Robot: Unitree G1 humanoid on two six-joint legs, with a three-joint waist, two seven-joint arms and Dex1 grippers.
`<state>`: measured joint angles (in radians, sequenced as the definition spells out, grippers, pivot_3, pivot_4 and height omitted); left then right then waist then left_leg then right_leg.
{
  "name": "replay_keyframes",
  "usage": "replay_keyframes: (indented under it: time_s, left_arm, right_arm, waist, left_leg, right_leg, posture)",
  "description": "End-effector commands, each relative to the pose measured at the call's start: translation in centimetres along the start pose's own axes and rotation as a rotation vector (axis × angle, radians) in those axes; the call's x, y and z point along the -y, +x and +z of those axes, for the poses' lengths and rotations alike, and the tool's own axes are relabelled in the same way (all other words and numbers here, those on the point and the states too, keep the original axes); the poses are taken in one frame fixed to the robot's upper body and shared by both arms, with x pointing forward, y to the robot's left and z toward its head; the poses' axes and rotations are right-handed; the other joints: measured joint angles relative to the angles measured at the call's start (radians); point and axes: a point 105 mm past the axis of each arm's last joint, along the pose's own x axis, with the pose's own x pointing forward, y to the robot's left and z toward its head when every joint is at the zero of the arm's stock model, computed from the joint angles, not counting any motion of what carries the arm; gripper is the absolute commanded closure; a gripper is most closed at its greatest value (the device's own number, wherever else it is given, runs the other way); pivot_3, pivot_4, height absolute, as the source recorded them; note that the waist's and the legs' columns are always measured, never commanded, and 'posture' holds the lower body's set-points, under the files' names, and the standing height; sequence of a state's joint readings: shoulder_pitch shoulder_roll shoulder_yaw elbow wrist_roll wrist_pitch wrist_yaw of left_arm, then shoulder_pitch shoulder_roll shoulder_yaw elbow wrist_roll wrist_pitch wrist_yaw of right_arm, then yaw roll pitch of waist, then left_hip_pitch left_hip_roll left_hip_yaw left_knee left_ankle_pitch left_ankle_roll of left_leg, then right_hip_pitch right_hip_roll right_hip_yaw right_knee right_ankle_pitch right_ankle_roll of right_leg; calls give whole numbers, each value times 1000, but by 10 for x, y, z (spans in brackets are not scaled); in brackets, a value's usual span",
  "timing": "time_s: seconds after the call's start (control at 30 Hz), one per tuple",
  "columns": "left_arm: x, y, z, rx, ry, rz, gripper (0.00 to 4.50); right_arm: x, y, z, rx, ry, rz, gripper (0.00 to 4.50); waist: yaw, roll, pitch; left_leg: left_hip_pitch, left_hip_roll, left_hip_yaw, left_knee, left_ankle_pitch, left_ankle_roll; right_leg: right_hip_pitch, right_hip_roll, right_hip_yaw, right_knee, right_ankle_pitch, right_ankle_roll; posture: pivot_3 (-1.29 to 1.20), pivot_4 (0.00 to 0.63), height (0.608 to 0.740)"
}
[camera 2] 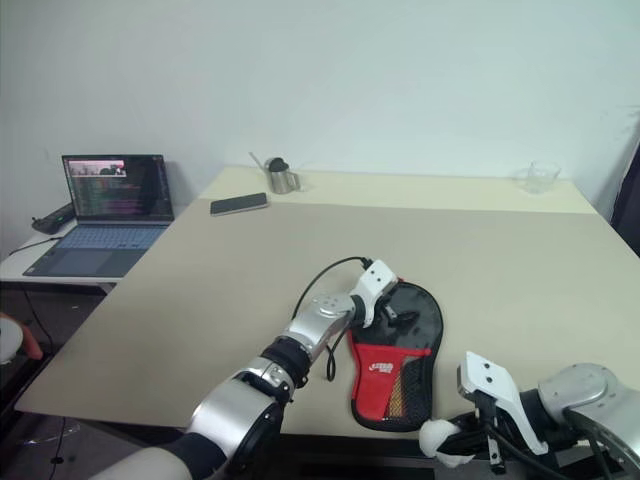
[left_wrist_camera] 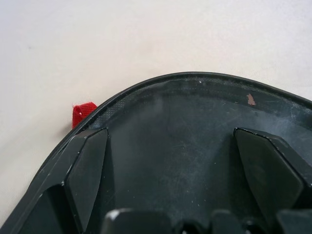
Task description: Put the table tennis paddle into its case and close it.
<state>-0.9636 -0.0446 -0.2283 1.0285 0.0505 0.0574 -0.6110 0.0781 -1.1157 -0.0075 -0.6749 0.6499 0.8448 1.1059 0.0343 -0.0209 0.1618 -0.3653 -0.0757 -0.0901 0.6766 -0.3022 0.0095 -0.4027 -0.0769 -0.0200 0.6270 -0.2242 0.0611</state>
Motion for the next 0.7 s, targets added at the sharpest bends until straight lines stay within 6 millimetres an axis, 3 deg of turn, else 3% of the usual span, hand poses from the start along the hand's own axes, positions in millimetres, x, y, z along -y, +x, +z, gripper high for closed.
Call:
replay_keyframes:
  time_s: [0.03, 0.23, 0.57, 0.7]
  left_arm:
    - [6, -4, -50, -173, -35, 4, 0]
    - [6, -3, -49, -172, -31, 5, 0]
    - [3, -3, -47, -172, -21, 12, 0]
    - [2, -3, -45, -169, -16, 15, 0]
  right_arm:
    - [-17, 2, 6, 31, -5, 67, 4272]
    - [-16, 2, 6, 35, 6, 50, 4272]
    - [41, -25, 23, 164, 43, -197, 4272]
    - [50, -28, 22, 156, 50, -223, 2915]
  waist:
    - [0, -1, 0]
    - [0, -1, -1]
    - [-2, -3, -2]
    - [-3, -2, -2]
  left_leg:
    - [0, 0, 0, 0, 0, 0]
    - [0, 0, 0, 0, 0, 0]
    - [1, 0, 0, 0, 0, 0]
    - [1, 0, 0, 0, 0, 0]
  right_leg:
    - [0, 0, 0, 0, 0, 0]
    - [0, 0, 0, 0, 0, 0]
    - [1, 0, 0, 0, 0, 1]
    - [0, 0, 0, 0, 0, 0]
  posture:
    - [0, 150, 740]
    - [0, 150, 740]
    - [0, 150, 740]
    - [0, 150, 740]
